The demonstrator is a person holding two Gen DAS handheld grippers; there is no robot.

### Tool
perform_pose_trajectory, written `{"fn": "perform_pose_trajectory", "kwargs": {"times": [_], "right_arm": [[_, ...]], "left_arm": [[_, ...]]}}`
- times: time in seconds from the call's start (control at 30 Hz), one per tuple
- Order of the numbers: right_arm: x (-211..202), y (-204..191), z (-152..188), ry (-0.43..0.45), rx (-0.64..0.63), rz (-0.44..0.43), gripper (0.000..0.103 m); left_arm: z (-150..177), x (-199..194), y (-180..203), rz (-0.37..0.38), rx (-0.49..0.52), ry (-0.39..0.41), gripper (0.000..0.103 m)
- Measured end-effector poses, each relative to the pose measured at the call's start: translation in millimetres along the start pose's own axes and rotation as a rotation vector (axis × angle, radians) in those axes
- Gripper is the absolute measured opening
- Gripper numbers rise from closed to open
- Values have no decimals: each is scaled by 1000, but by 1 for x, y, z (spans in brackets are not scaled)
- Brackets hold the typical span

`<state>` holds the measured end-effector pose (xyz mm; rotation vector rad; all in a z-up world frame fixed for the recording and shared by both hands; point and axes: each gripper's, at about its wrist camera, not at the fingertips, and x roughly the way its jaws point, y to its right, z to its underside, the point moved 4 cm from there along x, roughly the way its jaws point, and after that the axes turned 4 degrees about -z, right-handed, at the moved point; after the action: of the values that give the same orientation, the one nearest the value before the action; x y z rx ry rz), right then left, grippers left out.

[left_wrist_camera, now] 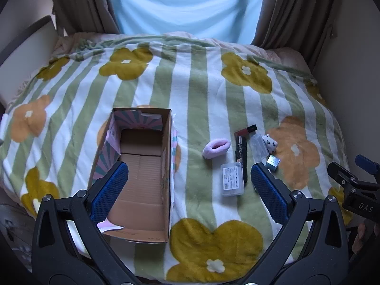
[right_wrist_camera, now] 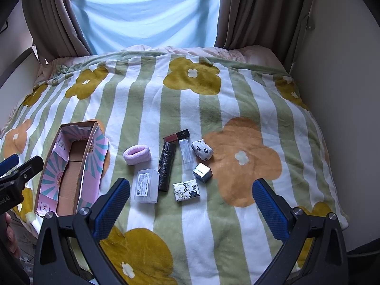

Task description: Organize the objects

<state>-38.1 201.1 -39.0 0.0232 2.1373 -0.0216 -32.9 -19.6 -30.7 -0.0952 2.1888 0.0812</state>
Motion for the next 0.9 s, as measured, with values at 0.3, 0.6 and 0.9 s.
{"fn": "perform_pose_trajectory", "kwargs": {"times": [0.3,0.6,0.9], "right_arm": [[1,0,2,2,2,0,102],[-1,0,-2,4,1,1,102],[-5,0,-8,17,-9,8,102]], "left_arm": [[1,1,1,4,15,-9,102],[1,1,0,25,16,-2,102],[1,0,7,50,36,-1,102]]}}
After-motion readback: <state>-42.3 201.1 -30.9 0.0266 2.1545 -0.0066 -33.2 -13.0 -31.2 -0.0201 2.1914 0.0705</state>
